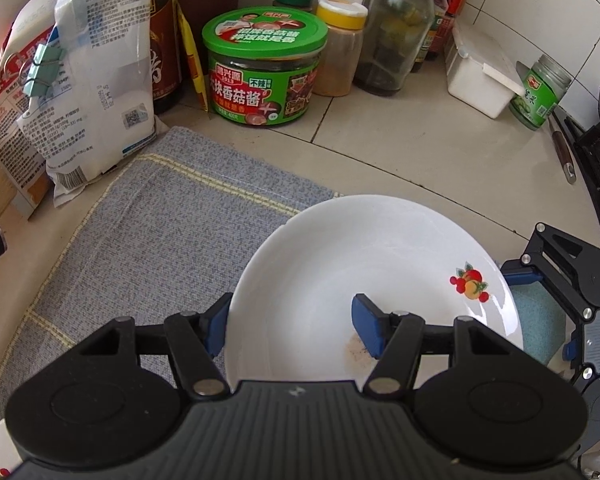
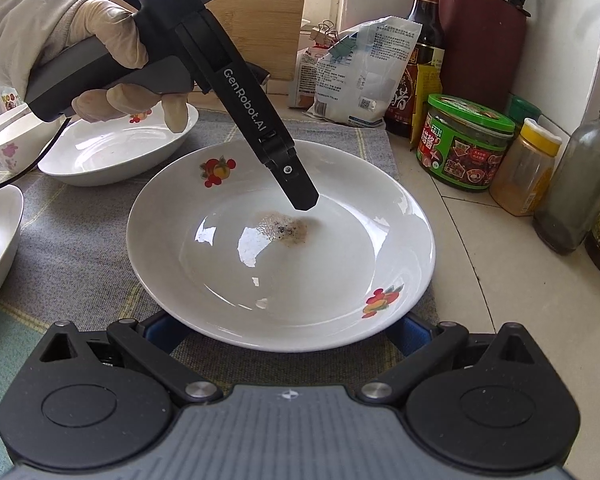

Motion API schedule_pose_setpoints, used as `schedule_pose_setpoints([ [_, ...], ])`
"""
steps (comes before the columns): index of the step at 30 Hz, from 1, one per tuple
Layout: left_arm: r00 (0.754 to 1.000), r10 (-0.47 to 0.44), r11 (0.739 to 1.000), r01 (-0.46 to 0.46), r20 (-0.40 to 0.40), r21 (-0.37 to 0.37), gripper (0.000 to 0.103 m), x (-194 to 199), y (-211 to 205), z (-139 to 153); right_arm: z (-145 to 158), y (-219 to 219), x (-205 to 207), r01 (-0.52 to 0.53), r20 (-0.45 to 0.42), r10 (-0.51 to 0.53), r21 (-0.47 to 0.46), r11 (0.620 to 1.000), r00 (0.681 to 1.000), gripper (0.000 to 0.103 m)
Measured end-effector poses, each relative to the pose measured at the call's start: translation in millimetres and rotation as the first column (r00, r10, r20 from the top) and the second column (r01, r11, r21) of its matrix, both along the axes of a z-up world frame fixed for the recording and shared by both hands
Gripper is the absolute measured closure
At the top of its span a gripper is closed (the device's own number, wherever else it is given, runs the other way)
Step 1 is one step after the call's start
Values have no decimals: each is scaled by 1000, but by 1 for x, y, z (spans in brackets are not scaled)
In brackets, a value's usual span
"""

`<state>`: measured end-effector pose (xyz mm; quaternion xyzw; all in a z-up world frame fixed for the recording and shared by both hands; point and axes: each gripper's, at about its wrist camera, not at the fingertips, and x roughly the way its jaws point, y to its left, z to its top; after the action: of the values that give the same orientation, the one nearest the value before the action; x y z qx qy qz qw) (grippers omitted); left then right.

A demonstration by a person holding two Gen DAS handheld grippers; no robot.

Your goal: Organize plates and bowls

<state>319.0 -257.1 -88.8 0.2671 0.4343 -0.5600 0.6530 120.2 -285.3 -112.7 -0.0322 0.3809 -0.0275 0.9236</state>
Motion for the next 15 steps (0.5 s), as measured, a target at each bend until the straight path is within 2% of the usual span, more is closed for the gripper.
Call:
schedule_pose_setpoints([
  [5, 1000, 10, 1000, -10, 8, -23, 33, 0, 3, 7, 2, 1, -2, -12, -9, 12, -7, 1000, 1000, 0],
  [8, 998, 25, 998, -22, 52, -57, 24, -3, 8, 17, 5, 2, -10, -4, 3, 4, -11, 1000, 1000, 0],
  [12, 994, 60, 993, -50, 93, -106, 21, -10, 21, 36, 11, 2, -21, 22, 4, -22, -2, 1000, 1000, 0],
  [15, 986, 93, 984, -69, 141, -163, 12, -22, 37, 56, 15, 6, -34, 33, -8, -33, 4, 999, 999, 0],
])
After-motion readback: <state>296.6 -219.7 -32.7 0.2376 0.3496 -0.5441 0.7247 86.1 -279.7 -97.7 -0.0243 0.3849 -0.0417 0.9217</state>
